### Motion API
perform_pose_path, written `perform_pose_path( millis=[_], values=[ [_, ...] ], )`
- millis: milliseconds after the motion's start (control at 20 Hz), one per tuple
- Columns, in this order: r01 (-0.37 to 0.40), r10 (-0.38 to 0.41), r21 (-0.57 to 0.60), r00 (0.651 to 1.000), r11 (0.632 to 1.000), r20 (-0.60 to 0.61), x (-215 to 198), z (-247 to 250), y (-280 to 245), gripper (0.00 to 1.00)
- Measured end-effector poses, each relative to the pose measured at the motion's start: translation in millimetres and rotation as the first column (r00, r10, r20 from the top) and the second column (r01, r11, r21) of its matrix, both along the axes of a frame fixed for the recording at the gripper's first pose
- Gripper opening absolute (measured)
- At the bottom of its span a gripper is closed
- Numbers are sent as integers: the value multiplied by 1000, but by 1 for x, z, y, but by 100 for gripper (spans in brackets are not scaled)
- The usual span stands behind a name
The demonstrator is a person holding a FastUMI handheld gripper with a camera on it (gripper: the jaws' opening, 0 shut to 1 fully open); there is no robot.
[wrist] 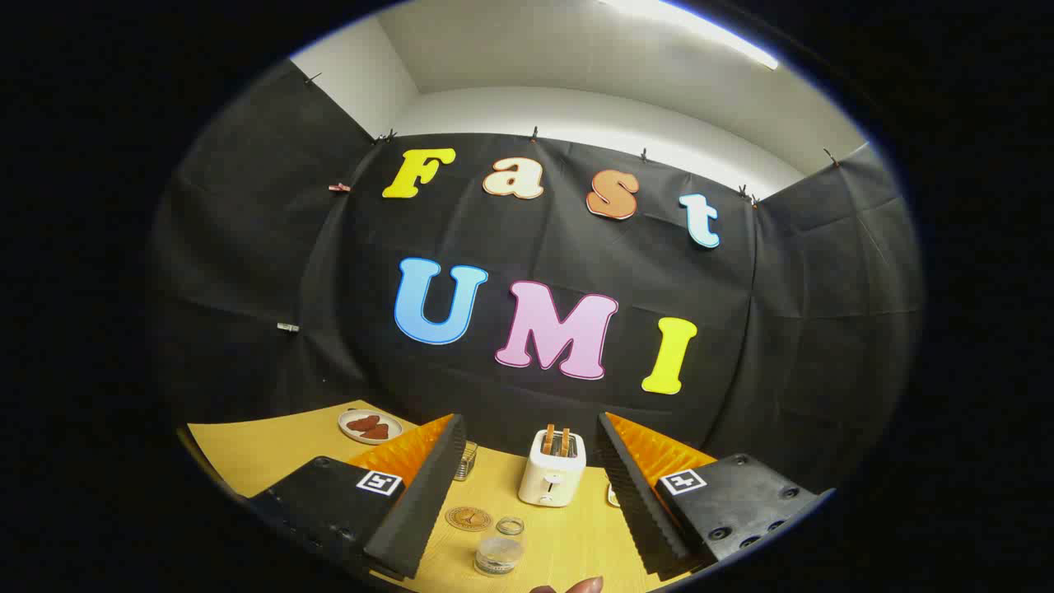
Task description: Take the bottle from table, then pour the juice into the cup, finally place the bottle on the coaster
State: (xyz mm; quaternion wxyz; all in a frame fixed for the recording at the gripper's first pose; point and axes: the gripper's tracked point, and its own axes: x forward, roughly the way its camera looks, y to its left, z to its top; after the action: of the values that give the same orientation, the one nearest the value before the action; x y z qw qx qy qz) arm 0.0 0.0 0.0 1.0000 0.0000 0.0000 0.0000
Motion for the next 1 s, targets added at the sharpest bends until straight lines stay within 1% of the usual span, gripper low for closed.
perform_pose_path(
  millis=[400, 1000],
  values=[
    [-4, 4, 2, 1000, 1000, -13, 0, -2, 6, 97],
    [7, -7, 5, 1000, 1000, -26, 0, -13, -1, 97]
  ],
)
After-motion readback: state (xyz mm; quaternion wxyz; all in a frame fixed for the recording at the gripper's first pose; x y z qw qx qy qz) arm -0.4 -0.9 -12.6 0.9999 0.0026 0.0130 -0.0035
